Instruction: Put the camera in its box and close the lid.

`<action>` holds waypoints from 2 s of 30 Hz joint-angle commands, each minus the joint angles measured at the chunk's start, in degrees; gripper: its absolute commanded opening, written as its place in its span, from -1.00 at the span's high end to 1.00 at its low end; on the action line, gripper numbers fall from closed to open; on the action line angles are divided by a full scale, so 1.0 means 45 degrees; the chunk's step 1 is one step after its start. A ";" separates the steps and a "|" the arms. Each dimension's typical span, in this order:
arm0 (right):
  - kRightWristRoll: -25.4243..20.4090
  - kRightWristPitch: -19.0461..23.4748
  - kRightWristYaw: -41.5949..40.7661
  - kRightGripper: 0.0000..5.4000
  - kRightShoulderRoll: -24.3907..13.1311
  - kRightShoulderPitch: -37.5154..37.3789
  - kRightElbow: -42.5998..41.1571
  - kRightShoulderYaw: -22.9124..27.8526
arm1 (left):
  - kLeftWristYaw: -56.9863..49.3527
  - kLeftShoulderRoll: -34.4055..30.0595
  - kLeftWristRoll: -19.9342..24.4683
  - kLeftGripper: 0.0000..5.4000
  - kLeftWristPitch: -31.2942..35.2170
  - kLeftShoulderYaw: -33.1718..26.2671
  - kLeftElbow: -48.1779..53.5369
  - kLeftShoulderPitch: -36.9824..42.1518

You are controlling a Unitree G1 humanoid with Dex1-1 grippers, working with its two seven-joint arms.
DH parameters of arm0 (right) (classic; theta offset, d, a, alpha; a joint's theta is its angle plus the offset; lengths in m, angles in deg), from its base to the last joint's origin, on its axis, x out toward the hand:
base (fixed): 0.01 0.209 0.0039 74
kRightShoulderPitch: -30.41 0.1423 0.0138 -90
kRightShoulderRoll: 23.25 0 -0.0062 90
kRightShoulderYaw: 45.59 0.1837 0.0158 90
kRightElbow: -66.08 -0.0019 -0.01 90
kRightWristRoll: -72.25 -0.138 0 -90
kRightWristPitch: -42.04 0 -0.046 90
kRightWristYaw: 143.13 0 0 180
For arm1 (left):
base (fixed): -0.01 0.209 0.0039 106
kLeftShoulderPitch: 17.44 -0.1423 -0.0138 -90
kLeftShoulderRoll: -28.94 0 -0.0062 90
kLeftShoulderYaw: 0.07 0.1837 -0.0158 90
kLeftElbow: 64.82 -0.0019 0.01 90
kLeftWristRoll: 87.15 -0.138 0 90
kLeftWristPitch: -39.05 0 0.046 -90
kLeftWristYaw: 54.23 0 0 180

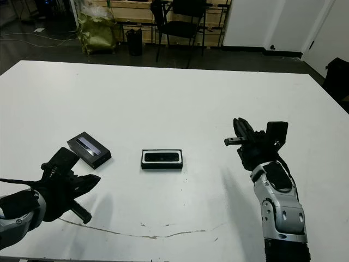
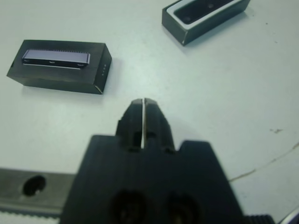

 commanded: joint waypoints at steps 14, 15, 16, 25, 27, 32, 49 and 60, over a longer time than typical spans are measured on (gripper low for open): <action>-0.0308 -0.0985 -0.1045 1.00 -0.0020 0.0171 0.1203 0.0154 | 0.0289 0.2758 -0.0410 1.00 -0.7395 -0.3267 -0.3503 0.0700; -0.0366 -0.1129 -0.1175 1.00 -0.0023 0.0191 0.1332 0.0180 | 0.0462 0.2618 -0.0637 1.00 -0.8196 -0.3353 -0.4088 0.1050; -0.0443 -0.1275 -0.1300 1.00 -0.0010 0.0209 0.1426 0.0201 | 0.0620 0.2502 -0.0916 1.00 -0.8997 -0.3431 -0.4698 0.1425; -0.0418 -0.0856 -0.0912 1.00 0.0014 -0.0068 0.0130 -0.0096 | 0.0759 0.2077 -0.2445 1.00 -1.2801 -0.4017 -1.0087 0.4954; -0.0471 -0.0506 -0.0792 1.00 -0.0052 -0.0161 -0.0247 -0.0128 | 0.0485 0.1986 -0.2713 1.00 -1.3057 -0.4079 -1.1091 0.5786; -0.0671 -0.0401 -0.0854 1.00 -0.0045 -0.0252 -0.0418 -0.0056 | 0.1141 0.1270 -0.3459 1.00 -1.3640 -0.3575 -1.2788 0.6925; -0.0784 -0.0495 -0.0992 1.00 -0.0080 -0.0215 0.0027 0.0021 | 0.9334 -0.2706 -0.6400 1.00 -1.6693 0.0592 -1.5672 0.9188; -0.0667 -0.0599 -0.1004 1.00 -0.0095 -0.0133 0.0163 -0.0010 | 1.3588 -0.3641 -0.8407 1.00 -1.7199 0.3105 -1.7253 1.1192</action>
